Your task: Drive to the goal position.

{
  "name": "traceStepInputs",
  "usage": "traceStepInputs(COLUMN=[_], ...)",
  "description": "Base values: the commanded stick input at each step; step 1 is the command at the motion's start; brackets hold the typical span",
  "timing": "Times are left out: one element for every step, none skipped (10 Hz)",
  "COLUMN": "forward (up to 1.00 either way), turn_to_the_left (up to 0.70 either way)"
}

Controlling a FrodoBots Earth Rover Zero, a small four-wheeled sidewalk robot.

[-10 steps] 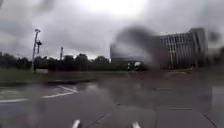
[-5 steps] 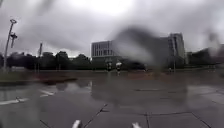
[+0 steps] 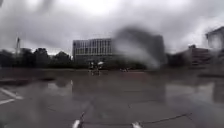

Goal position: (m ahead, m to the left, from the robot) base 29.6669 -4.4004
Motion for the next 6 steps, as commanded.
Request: traceStepInputs(forward=[0.70,0.70,0.70,0.70,0.70,0.70], turn_to_the_left=[0.00,0.00,0.00,0.00,0.00,0.00])
